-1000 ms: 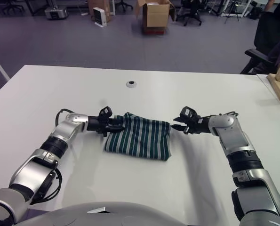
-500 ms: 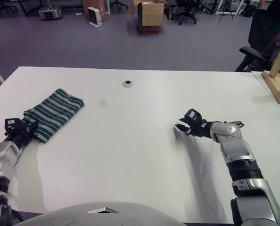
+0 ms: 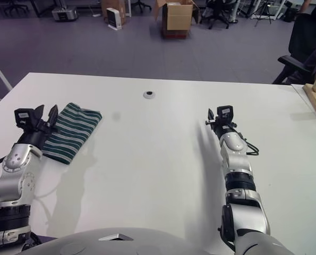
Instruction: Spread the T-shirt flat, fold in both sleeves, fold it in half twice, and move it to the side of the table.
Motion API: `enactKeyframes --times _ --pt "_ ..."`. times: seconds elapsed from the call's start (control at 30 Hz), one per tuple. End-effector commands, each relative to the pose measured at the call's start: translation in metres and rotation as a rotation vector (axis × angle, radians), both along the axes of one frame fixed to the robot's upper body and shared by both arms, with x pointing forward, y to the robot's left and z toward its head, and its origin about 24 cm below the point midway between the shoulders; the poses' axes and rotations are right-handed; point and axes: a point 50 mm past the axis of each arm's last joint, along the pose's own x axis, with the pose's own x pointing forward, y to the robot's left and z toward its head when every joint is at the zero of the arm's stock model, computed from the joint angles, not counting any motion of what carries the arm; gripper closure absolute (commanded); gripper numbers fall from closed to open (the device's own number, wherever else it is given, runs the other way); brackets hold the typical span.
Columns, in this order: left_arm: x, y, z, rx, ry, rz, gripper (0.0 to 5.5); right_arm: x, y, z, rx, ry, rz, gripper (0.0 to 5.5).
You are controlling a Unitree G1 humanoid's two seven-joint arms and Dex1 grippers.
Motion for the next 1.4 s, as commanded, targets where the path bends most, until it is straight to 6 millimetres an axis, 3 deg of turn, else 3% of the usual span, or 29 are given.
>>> enactKeyframes --times 0.03,0.2,0.3,0.5,0.87,1.4 --pt "0.017 -0.01 0.007 0.035 -0.017 -0.026 3.41 0.005 0.014 0.001 0.024 -0.057 0.002 3.89" --pt "0.029 -0.015 0.01 0.041 -0.029 -0.032 3.41 0.008 0.027 -0.003 0.081 -0.085 0.024 3.89" --pt "0.032 -0.017 0.01 0.059 -0.032 -0.052 3.41 0.014 0.038 0.005 0.129 -0.135 0.068 3.89" --pt "0.035 -0.029 0.011 0.055 -0.07 -0.082 3.41 0.015 0.037 0.012 0.277 -0.203 0.102 3.89" --pt "0.043 -0.033 0.009 0.015 -0.1 -0.05 3.41 0.022 0.049 0.023 0.337 -0.237 0.157 3.89" --pt "0.055 -0.049 0.01 0.074 -0.114 -0.097 3.41 0.008 0.039 0.012 0.334 -0.234 0.082 3.89"
